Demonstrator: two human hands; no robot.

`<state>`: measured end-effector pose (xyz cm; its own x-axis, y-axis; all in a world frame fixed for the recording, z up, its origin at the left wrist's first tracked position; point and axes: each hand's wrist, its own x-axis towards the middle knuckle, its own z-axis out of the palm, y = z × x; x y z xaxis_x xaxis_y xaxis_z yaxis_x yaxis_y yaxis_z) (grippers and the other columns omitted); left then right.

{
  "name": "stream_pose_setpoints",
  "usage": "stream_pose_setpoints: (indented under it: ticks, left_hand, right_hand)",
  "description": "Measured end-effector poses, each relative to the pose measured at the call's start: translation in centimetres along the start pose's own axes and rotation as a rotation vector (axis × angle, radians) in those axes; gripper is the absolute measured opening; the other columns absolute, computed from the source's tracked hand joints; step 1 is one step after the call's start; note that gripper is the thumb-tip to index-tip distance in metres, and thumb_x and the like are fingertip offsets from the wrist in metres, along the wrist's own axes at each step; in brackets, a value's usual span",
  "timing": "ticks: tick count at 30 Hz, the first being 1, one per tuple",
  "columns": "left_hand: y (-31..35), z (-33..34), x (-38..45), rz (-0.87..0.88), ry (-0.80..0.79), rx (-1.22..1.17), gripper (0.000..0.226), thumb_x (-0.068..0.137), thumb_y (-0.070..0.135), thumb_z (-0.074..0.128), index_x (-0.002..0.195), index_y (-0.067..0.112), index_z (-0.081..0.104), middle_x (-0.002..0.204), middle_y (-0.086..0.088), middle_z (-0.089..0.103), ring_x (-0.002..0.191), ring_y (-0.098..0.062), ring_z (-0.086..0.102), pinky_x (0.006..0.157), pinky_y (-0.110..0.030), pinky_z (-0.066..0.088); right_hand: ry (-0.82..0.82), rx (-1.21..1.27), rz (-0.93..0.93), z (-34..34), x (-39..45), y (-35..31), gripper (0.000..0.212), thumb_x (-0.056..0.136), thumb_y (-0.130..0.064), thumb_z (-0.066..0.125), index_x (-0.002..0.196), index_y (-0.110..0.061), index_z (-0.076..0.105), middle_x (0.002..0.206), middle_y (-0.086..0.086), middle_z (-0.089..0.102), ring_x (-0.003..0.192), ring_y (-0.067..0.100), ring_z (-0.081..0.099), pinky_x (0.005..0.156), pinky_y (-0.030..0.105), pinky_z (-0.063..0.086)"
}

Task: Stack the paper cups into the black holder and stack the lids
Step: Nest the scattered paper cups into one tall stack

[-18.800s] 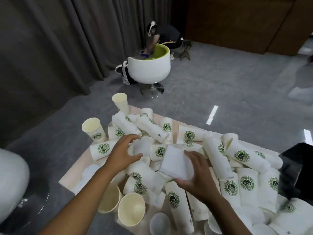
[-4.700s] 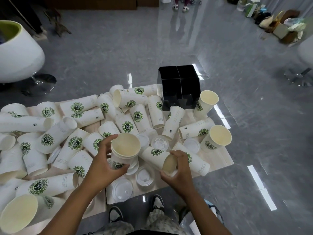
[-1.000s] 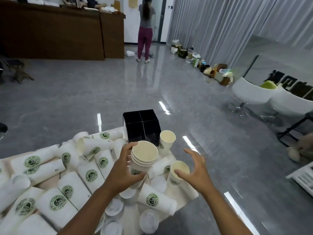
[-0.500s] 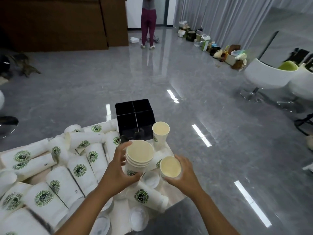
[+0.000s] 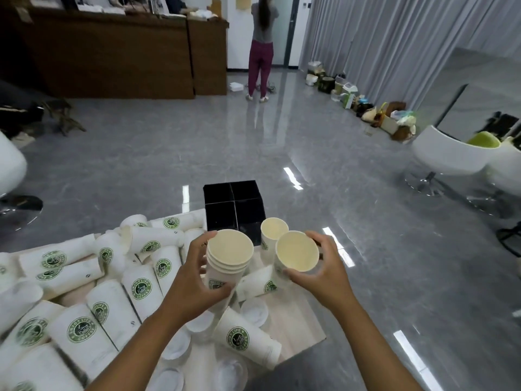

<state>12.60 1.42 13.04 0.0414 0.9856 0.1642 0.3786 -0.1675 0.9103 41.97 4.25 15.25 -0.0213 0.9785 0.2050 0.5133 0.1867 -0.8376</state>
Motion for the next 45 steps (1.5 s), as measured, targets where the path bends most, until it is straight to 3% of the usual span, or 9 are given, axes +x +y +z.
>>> stream_pose_setpoints:
  ticks: [4,8,13,17,23,30,33,38,45]
  left_hand:
    - [0.4,-2.7,-0.6,-0.008,0.041,-0.013,0.107,0.064,0.021,0.095,0.144,0.056,0.032,0.133,0.023,0.06,0.122,0.0,0.058,0.093,-0.02,0.05]
    - [0.8,-6.4,-1.6,0.001,0.071,-0.015,0.108,0.061,0.031,0.093,0.149,0.048,0.032,0.131,0.016,0.063,0.119,-0.01,0.063,0.095,-0.031,0.054]
    - [1.9,-11.6,-4.0,0.033,0.138,-0.006,0.097,0.064,0.028,0.091,0.14,0.055,0.036,0.128,0.028,0.058,0.118,-0.004,0.061,0.089,-0.013,0.049]
    - [1.5,-15.9,-6.7,0.01,0.187,0.013,0.103,0.066,0.032,0.091,0.147,0.05,0.032,0.134,0.02,0.059,0.122,-0.006,0.06,0.096,-0.022,0.051]
    - [0.7,-20.3,-9.9,-0.046,0.254,0.011,0.103,0.067,0.023,0.094,0.145,0.055,0.035,0.125,0.02,0.064,0.112,-0.005,0.064,0.086,-0.012,0.05]
    - [0.2,-23.4,-12.4,-0.068,0.275,-0.009,0.104,0.069,0.02,0.092,0.145,0.061,0.033,0.121,0.026,0.065,0.114,-0.01,0.065,0.089,-0.022,0.056]
    - [0.5,-24.1,-13.0,-0.059,0.303,-0.043,0.102,0.072,0.011,0.091,0.143,0.061,0.036,0.127,0.027,0.064,0.118,-0.005,0.064,0.089,-0.019,0.055]
    - [0.4,-24.9,-14.2,-0.048,0.323,-0.075,0.103,0.07,0.017,0.091,0.146,0.056,0.033,0.129,0.02,0.066,0.12,-0.007,0.064,0.097,-0.031,0.056]
    - [0.9,-26.0,-15.1,-0.03,0.382,-0.125,0.109,0.069,0.018,0.094,0.149,0.056,0.03,0.134,0.014,0.062,0.123,-0.007,0.063,0.097,-0.025,0.056]
  right_hand:
    - [0.042,0.093,-0.143,-0.8,1.6,-7.2,0.084,0.06,-0.036,0.099,0.13,-0.04,0.051,0.13,-0.019,0.052,0.122,0.0,0.053,0.092,0.008,0.042]
    - [0.006,0.204,-0.238,0.4,2.4,-14.0,0.083,0.056,-0.045,0.093,0.128,-0.045,0.053,0.131,-0.019,0.056,0.123,0.005,0.055,0.098,0.025,0.048]
    - [-0.084,0.316,-0.298,4.6,2.5,-20.8,0.085,0.052,-0.052,0.088,0.129,-0.04,0.055,0.13,-0.018,0.058,0.119,0.0,0.057,0.091,0.017,0.05]
    - [-0.135,0.368,-0.358,8.2,1.5,-25.2,0.082,0.056,-0.051,0.086,0.131,-0.038,0.054,0.132,-0.01,0.06,0.119,0.004,0.059,0.091,0.019,0.052]
    - [-0.168,0.435,-0.374,12.4,-0.1,-29.2,0.076,0.066,-0.04,0.089,0.134,-0.038,0.055,0.133,-0.013,0.062,0.121,0.006,0.06,0.101,0.036,0.054]
    - [-0.159,0.809,-0.229,15.6,-1.0,-33.1,0.079,0.066,-0.034,0.086,0.137,-0.014,0.056,0.117,-0.001,0.073,0.108,0.013,0.07,0.086,0.025,0.057]
    - [-0.286,0.728,-0.203,18.4,-2.0,-33.7,0.081,0.064,-0.032,0.087,0.137,-0.014,0.057,0.121,0.0,0.07,0.107,0.01,0.07,0.085,0.025,0.057]
    - [-0.46,0.581,-0.158,22.8,-3.7,-32.5,0.077,0.066,-0.023,0.089,0.136,-0.018,0.058,0.124,0.002,0.071,0.113,0.017,0.07,0.088,0.03,0.059]
    - [-0.527,0.407,-0.157,25.7,-5.9,-30.9,0.083,0.059,-0.041,0.093,0.135,-0.031,0.06,0.13,-0.006,0.067,0.121,0.012,0.063,0.094,0.03,0.056]
